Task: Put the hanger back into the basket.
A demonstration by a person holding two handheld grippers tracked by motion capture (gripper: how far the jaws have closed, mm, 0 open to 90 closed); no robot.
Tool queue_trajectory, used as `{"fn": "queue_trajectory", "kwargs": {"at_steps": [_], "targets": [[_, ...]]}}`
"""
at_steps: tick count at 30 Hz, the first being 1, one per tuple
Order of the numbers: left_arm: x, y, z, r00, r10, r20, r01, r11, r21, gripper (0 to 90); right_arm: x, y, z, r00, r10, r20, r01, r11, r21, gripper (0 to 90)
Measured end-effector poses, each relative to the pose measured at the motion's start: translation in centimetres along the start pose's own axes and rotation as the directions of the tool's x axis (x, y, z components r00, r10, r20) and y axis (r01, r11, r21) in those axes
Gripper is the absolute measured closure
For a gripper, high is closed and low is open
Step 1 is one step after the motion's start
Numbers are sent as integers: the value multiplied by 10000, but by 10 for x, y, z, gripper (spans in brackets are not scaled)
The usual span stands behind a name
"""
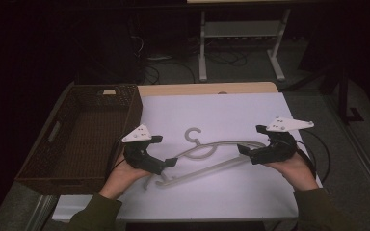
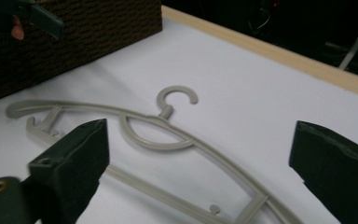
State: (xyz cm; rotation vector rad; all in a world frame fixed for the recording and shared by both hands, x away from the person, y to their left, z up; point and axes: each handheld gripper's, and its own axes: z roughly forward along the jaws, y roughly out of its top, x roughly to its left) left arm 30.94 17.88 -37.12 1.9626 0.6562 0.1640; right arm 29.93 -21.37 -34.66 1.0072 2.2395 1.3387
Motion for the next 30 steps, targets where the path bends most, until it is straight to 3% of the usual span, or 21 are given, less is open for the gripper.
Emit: {"fn": "queue_trajectory", "kwargs": {"at_steps": [8, 12, 14, 15, 19, 20, 23, 26, 30], "targets": [[4, -8, 6, 9999, -148, 87, 148, 9999, 24, 0, 8, -5, 20, 9993, 92, -353, -67, 9975, 702, 224], [5, -10, 7, 9998, -182, 48, 182, 9998, 5, 0, 12, -6, 32, 9987, 151, -497, -112, 9969, 778, 366], [5, -11, 7, 9998, -177, 56, 177, 9998, 14, 0, 13, -7, 34, 9984, 166, -546, -124, 9969, 775, 394], [5, -11, 7, 9998, -197, 61, 197, 9998, 32, 0, 16, -9, 39, 9973, 228, -691, -169, 9962, 853, 467], [5, -11, 8, 9997, -222, 68, 222, 9998, 10, 0, 20, -11, 49, 9964, 243, -816, -157, 9944, 1043, 616], [5, -11, 7, 9997, -214, 77, 214, 9998, 40, 0, 20, -11, 49, 9964, 243, -816, -157, 9944, 1043, 616], [5, -12, 8, 9998, -197, 85, 197, 9998, 38, 0, 23, -12, 59, 9934, 169, -1135, -22, 9917, 1285, 768], [5, -12, 8, 9998, -202, 81, 202, 9998, 41, 0, 27, -15, 66, 9905, 246, -1355, -36, 9882, 1534, 865], [5, -12, 7, 9998, -210, 69, 210, 9998, 72, 0, 28, -18, 72, 9895, 42, -1445, 206, 9853, 1694, 895]]}}
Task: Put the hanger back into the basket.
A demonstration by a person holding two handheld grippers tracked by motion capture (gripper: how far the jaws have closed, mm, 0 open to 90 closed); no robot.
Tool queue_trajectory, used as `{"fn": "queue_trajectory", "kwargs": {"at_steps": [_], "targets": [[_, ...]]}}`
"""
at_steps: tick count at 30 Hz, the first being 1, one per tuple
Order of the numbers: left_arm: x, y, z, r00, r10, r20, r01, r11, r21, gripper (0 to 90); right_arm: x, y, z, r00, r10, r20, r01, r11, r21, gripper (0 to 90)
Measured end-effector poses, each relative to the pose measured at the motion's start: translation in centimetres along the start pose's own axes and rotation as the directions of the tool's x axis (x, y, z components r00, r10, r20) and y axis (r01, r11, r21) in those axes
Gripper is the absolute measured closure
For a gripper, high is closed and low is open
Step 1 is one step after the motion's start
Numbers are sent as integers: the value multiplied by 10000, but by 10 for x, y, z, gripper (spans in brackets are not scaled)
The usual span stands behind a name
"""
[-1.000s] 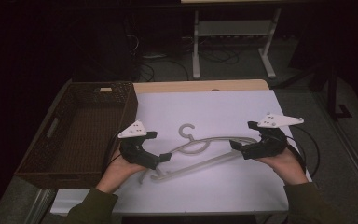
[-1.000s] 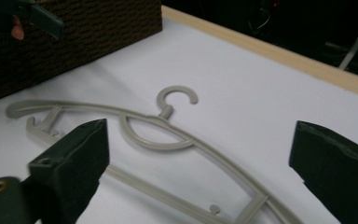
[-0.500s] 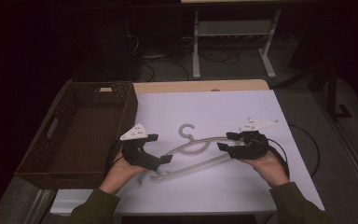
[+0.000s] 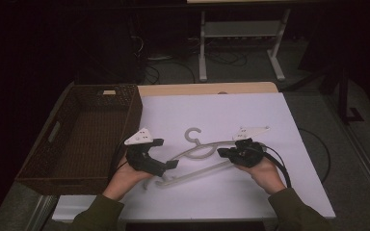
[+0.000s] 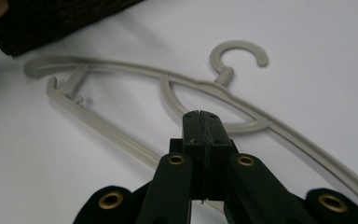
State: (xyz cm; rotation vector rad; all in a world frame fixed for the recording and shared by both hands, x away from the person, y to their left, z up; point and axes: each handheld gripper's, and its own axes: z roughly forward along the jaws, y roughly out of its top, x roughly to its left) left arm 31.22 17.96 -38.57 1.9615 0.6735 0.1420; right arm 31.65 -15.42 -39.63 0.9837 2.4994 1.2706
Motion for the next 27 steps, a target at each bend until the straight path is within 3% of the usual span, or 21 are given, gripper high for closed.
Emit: {"fn": "queue_trajectory", "kwargs": {"at_steps": [8, 9, 27], "targets": [[0, 0, -1, 10000, -32, -18, 32, 10000, -48, 0, 2, -10, 16, 9999, -128, -3, 128, 9975, 699, 896], [0, 0, -1, 10000, -31, -18, 30, 10000, -51, 0, 2, -12, 19, 9999, -138, 62, 131, 9950, 986, 896], [-1, 0, 1, 10000, -6, -20, 6, 10000, 5, 0, 1, -22, 24, 9995, -320, 81, 304, 9875, 1547, 897]]}}
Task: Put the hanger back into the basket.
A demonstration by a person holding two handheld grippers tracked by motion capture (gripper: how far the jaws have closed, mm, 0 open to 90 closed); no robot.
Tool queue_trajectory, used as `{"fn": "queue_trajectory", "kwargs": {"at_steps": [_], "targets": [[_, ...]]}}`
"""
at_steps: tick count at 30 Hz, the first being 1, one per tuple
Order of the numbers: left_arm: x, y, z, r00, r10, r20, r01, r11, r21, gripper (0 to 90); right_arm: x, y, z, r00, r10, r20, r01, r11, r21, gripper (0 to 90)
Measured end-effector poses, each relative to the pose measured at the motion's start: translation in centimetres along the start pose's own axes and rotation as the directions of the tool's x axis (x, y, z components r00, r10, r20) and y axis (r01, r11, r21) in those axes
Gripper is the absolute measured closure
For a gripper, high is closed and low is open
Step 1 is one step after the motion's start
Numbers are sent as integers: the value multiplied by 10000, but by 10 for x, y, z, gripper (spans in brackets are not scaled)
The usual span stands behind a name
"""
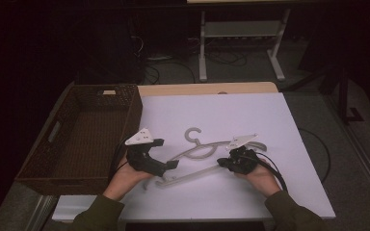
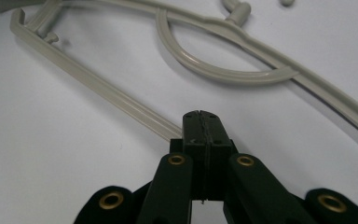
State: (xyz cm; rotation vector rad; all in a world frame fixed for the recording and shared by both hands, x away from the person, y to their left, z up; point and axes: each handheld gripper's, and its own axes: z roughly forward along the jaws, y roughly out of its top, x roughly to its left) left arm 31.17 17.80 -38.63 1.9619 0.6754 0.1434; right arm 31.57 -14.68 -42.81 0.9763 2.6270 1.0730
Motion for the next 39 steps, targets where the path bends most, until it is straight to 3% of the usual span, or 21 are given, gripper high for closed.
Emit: {"fn": "queue_trajectory", "kwargs": {"at_steps": [13, 24, 26, 31, 34, 39], "targets": [[-1, -1, 4, 9999, 73, -99, -71, 9998, 183, 0, 2, -3, 5, 9999, -111, 69, 109, 9995, 294, 898], [2, -3, 19, 9989, 187, -428, -155, 9972, 732, 2, 3, -3, 6, 9999, -107, 90, 104, 9992, 398, 898], [5, -3, 25, 9979, 417, -504, -363, 9939, 1041, 38, 3, -3, 6, 9999, -100, 91, 96, 9991, 404, 898], [13, -4, 41, 9954, 570, -770, -442, 9865, 1579, 70, 2, -2, 6, 10000, -65, 69, 62, 9991, 412, 898], [18, -4, 50, 9943, 594, -884, -425, 9822, 1827, 139, 2, -2, 6, 10000, -66, 60, 64, 9991, 408, 898], [24, -6, 63, 9931, 738, -908, -495, 9681, 2456, 163, 2, -2, 6, 10000, -57, 50, 55, 9991, 409, 898]]}}
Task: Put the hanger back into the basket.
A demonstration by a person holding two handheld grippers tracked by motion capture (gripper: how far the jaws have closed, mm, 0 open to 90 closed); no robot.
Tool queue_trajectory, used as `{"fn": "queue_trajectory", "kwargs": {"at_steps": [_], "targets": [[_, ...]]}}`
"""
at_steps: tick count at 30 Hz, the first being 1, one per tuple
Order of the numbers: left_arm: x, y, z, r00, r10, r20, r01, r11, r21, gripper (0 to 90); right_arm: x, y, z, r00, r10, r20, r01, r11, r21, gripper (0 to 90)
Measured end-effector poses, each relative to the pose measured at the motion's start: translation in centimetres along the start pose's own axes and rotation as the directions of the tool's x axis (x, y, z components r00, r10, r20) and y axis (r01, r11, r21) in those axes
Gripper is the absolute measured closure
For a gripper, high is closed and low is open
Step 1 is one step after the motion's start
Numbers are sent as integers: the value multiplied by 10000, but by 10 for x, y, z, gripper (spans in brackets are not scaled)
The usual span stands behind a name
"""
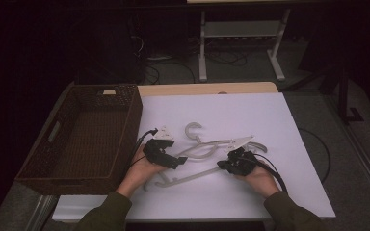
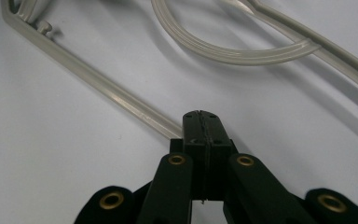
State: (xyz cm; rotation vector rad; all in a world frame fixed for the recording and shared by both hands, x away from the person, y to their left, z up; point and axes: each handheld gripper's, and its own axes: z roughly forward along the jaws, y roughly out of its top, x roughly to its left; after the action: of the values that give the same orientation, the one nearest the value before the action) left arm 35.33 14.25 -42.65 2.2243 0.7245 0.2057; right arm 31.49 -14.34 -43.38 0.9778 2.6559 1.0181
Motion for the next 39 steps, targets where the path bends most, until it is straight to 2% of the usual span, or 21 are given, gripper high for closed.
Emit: {"fn": "queue_trajectory", "kwargs": {"at_steps": [3, 4, 6, 7, 8, 9, 13, 18, 30, 39], "targets": [[1, 1, 5, 9997, 254, 37, -255, 9992, 298, 208, 0, 0, 0, 10000, 0, 0, 0, 10000, 2, 898], [0, 1, 7, 9998, 216, 11, -216, 9993, 301, 243, 0, 0, 0, 10000, -10, 12, 10, 10000, -1, 898], [1, 2, 9, 9994, 333, -59, -329, 9981, 515, 258, 0, 0, 0, 10000, -6, 11, 6, 10000, 4, 898], [1, 2, 11, 9997, 225, -21, -224, 9986, 481, 279, 0, 0, 0, 10000, -18, 12, 18, 10000, 3, 898], [2, 2, 11, 9993, 375, -40, -372, 9974, 622, 305, 0, 0, 0, 10000, -10, 14, 10, 10000, 8, 898], [1, 2, 13, 9995, 294, -81, -288, 9977, 607, 337, 0, 0, 1, 10000, 18, -7, -18, 10000, 18, 898], [1, 3, 15, 9993, 377, -80, -370, 9966, 734, 383, 0, 0, 1, 10000, 0, -1, 0, 10000, 23, 898], [0, 5, 17, 9976, 667, -164, -650, 9937, 918, 458, -1, 0, 2, 10000, 3, -4, -3, 10000, 13, 898], [-1, 4, 19, 9961, 845, -244, -813, 9903, 1126, 621, -1, 0, 1, 10000, 11, -14, -11, 10000, 23, 899], [-2, 4, 19, 9966, 828, -15, -821, 9903, 1125, 762, -1, 0, 1, 10000, -5, -12, 5, 10000, 38, 898]]}}
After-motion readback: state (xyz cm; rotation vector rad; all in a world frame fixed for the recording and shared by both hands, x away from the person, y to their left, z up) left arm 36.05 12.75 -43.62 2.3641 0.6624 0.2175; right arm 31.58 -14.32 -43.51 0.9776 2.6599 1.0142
